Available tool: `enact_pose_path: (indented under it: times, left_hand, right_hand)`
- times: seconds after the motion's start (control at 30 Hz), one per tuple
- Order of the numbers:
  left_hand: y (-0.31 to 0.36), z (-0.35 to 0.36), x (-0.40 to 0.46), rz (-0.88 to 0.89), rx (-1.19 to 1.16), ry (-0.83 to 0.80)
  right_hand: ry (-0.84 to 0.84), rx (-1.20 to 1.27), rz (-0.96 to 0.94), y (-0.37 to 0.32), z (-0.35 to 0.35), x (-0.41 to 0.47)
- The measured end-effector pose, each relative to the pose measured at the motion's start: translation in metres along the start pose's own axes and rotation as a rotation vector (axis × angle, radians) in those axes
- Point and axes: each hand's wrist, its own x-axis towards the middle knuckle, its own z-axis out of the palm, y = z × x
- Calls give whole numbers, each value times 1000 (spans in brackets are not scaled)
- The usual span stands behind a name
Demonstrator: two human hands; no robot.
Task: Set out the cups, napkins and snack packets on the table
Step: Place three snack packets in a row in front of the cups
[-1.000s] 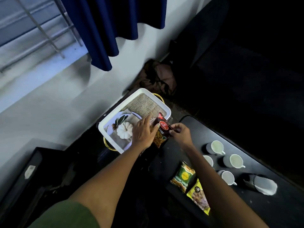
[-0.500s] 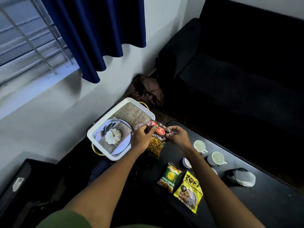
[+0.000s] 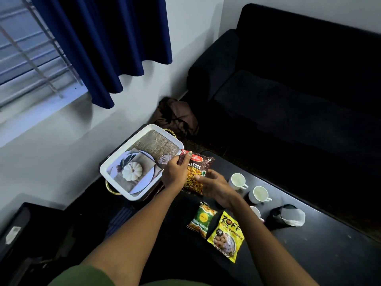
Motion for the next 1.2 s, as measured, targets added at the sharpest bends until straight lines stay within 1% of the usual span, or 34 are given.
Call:
enact_pose_path:
  times: [0.1,0.17,0.2,0.27,0.3,0.33,0.43,0.5,0.67,0.77,0.87,1.0,1.1,1.2]
  left_hand:
    - [0,1,-3,-48,-9,-27]
    - [-2,3,-4,-99,-61,-124]
    - [-1,3,-6,-122,-149,-176]
    - [2,0,-8,-196,-406,-240]
    - [4,-3,-9,-228,-513,-243]
    - [4,-6,-9,-234,-571,-230]
    - [-1,-15,-6,-148,-542,-200]
    - [-6,-20,-5,-127,-537,-206]
    - [-13,-29,-6,-167,-636,-212]
    - [-15,-35,-13,-235,-697,-252]
    - [-20,-34,-18,-289,-698,-306]
    - [-24,-27,-22,-268,-632,-329]
    - [-22,-23,-27,-247,-627,-357]
    - [-16,-15,-35,-243,-624,-372]
  right_hand:
    - [52,19,-64,6,1,-5]
    - [92,23,-91,9,1,-7]
    - [109,21,-101,9,2,-8]
    - [128,18,-115,10,5,-10]
    - [135,22,-120,12,8,-11]
    - [143,27,-123,13,10,-12]
    - [170,27,-127,19,19,-18]
    - [174,47,-126,25,25,-22]
    - [225,20,-156,33,43,-37]
    - [244,36,-165,39,51,-47]
    - [258,35,-165,47,56,-57]
    - [253,49,-137,57,55,-70]
    - [228,87,-128,65,51,-78]
    - [295,97,-155,69,43,-83]
